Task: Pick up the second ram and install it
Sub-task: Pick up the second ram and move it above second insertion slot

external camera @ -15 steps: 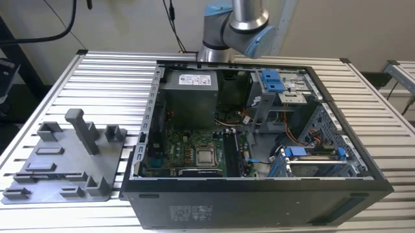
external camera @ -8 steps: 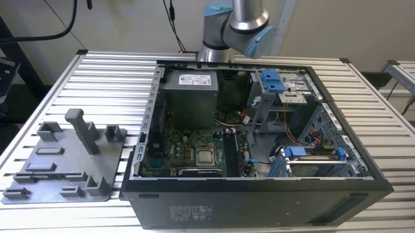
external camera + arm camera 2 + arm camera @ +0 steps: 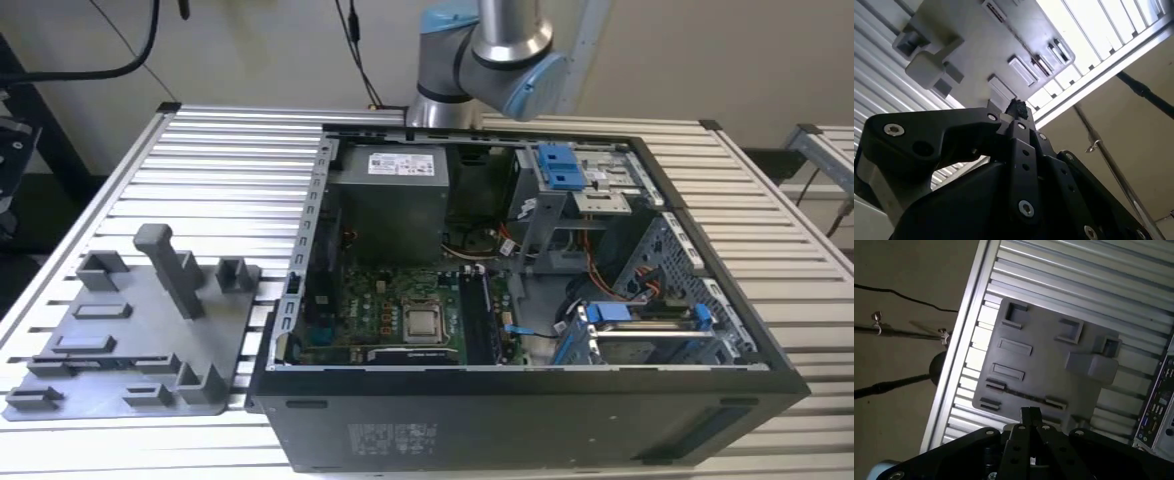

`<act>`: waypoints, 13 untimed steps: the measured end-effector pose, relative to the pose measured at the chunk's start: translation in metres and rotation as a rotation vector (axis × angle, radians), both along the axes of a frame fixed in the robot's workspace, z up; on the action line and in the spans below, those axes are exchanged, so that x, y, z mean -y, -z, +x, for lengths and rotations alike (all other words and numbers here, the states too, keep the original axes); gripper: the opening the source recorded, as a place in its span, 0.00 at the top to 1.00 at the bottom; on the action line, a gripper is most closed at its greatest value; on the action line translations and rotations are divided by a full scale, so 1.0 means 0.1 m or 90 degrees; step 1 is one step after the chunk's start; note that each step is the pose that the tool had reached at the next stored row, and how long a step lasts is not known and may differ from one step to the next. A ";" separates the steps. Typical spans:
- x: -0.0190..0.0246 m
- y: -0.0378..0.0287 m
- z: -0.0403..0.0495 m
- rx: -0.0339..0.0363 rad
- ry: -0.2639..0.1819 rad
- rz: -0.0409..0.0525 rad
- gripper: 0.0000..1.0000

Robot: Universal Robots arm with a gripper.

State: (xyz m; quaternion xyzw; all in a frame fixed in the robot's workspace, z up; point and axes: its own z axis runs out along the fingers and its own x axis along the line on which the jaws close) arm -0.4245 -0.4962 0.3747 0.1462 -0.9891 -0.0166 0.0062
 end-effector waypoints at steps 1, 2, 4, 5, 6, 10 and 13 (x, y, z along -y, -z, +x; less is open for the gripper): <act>-0.002 0.001 -0.001 0.0001 -0.005 -0.0005 0.89; -0.005 0.001 -0.003 0.0000 -0.009 -0.0010 0.89; -0.009 0.001 -0.004 0.0000 -0.016 -0.0019 0.89; -0.009 0.001 -0.005 -0.0001 -0.020 -0.0022 0.89; -0.009 0.001 -0.005 -0.0001 -0.023 -0.0025 0.89; -0.011 0.002 -0.007 0.0000 -0.037 -0.0034 0.89; -0.012 0.002 -0.008 0.0000 -0.047 -0.0040 0.89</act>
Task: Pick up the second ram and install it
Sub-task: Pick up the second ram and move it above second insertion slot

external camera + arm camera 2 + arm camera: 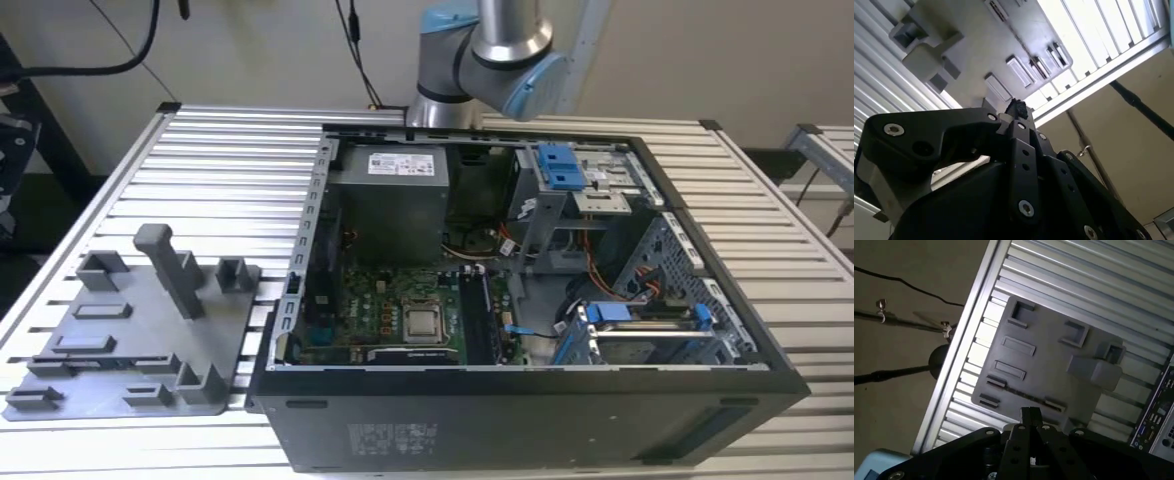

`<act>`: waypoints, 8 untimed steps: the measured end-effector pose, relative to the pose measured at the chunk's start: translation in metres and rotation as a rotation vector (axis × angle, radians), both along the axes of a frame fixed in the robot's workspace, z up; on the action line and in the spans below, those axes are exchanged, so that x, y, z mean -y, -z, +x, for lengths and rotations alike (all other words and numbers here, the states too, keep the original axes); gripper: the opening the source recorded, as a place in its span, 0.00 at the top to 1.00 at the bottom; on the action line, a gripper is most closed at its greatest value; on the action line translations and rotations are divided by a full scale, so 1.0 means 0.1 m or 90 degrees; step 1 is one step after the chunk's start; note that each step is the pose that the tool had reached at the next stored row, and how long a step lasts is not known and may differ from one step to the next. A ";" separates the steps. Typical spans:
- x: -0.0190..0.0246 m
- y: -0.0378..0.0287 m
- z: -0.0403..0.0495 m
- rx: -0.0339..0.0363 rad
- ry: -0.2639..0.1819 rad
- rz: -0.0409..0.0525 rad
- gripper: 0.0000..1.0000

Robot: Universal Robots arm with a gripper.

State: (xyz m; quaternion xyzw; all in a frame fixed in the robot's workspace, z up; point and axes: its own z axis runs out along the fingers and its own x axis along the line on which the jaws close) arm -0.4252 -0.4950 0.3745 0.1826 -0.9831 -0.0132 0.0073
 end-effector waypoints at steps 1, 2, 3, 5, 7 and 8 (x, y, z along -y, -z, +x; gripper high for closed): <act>-0.001 0.000 0.000 0.0000 -0.003 -0.0002 0.89; -0.001 0.000 -0.001 0.0000 -0.007 -0.0004 0.89; -0.001 0.000 -0.001 0.0000 -0.010 -0.0007 0.89; -0.002 0.000 -0.001 0.0000 -0.018 -0.0010 0.89; -0.002 0.000 -0.001 0.0000 -0.026 -0.0013 0.89; -0.002 0.000 -0.001 0.0000 -0.031 -0.0015 0.89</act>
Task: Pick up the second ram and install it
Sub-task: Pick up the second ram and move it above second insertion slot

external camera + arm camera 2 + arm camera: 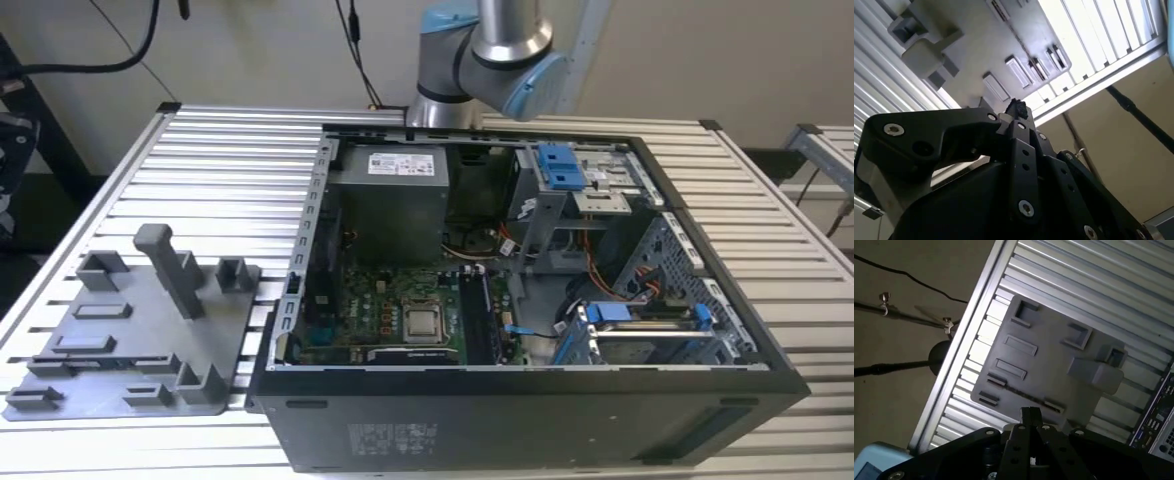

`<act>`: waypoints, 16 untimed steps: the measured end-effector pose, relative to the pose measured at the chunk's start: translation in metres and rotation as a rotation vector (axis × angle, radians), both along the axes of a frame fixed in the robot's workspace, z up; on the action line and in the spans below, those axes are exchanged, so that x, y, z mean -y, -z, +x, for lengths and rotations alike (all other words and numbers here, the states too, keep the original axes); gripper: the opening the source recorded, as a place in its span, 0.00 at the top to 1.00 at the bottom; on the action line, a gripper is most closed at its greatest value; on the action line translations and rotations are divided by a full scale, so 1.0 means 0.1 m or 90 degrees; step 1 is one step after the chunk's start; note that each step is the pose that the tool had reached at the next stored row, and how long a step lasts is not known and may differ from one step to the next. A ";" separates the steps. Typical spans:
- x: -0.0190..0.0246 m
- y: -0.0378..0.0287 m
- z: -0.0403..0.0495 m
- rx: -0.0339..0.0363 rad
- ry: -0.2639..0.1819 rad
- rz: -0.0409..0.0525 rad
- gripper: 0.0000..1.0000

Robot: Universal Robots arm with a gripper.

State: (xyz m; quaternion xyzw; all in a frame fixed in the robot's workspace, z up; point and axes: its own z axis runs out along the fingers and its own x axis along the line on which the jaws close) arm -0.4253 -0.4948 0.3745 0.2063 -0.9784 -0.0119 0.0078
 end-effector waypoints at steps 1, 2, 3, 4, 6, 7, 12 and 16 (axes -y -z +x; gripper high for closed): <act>0.000 0.000 0.000 0.0000 -0.004 -0.0002 0.89; -0.001 0.000 0.000 0.0000 -0.008 -0.0004 0.89; -0.001 0.001 0.000 0.0000 -0.013 -0.0006 0.89; -0.001 0.001 -0.001 0.0000 -0.017 -0.0009 0.89; -0.002 0.001 -0.001 0.0000 -0.024 -0.0014 0.89; -0.003 0.001 -0.001 0.0000 -0.028 -0.0017 0.89; -0.005 0.002 -0.002 0.0000 -0.048 -0.0030 0.89; -0.009 0.003 -0.003 0.0000 -0.068 -0.0036 0.89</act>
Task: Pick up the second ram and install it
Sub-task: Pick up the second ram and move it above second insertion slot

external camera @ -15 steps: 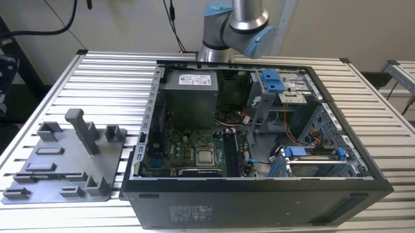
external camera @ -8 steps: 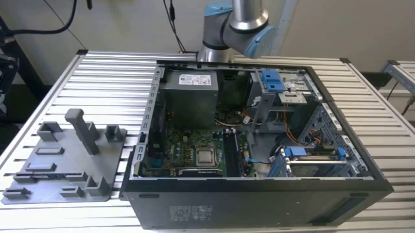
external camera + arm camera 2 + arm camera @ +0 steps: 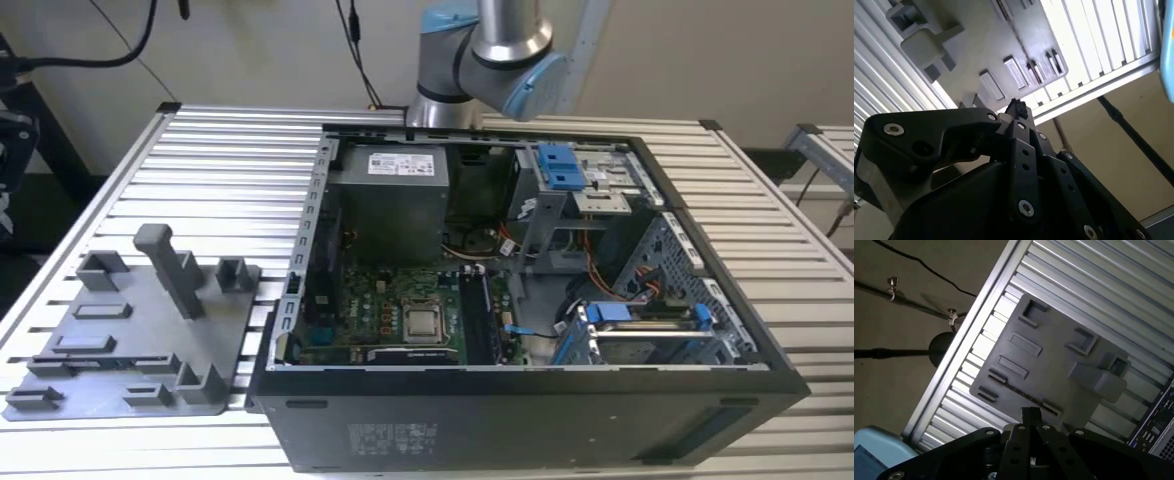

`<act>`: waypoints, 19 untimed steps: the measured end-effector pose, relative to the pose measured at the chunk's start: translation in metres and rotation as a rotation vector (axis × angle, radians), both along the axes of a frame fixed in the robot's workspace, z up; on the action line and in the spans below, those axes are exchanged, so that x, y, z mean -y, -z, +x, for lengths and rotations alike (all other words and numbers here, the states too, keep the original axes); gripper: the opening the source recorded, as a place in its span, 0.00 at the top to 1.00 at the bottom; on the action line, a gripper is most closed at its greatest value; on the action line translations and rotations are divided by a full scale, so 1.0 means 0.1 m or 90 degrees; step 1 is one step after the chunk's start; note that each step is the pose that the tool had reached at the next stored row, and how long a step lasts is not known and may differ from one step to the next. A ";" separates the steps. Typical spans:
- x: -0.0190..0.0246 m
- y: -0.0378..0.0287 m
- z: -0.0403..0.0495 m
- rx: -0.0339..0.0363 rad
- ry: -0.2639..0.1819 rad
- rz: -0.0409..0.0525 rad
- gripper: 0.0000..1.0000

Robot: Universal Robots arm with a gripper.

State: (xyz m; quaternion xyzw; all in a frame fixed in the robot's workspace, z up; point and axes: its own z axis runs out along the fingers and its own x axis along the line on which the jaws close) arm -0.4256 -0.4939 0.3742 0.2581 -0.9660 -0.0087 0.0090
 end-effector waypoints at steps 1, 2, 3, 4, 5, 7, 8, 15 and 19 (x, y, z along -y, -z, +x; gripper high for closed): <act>0.000 0.001 0.000 0.0001 -0.006 0.0000 0.89; 0.000 0.002 0.000 0.0001 -0.010 0.0000 0.89; -0.001 0.001 0.000 0.0001 -0.015 -0.0002 0.89; -0.001 0.001 0.000 0.0001 -0.019 -0.0003 0.89; -0.001 0.002 0.000 0.0001 -0.023 -0.0004 0.89; -0.001 0.002 0.000 0.0001 -0.030 -0.0005 0.89; -0.001 0.002 0.000 0.0001 -0.033 -0.0005 0.89; -0.001 0.004 -0.001 0.0001 -0.054 -0.0006 0.89; -0.011 0.006 -0.001 0.0001 -0.064 -0.0008 0.89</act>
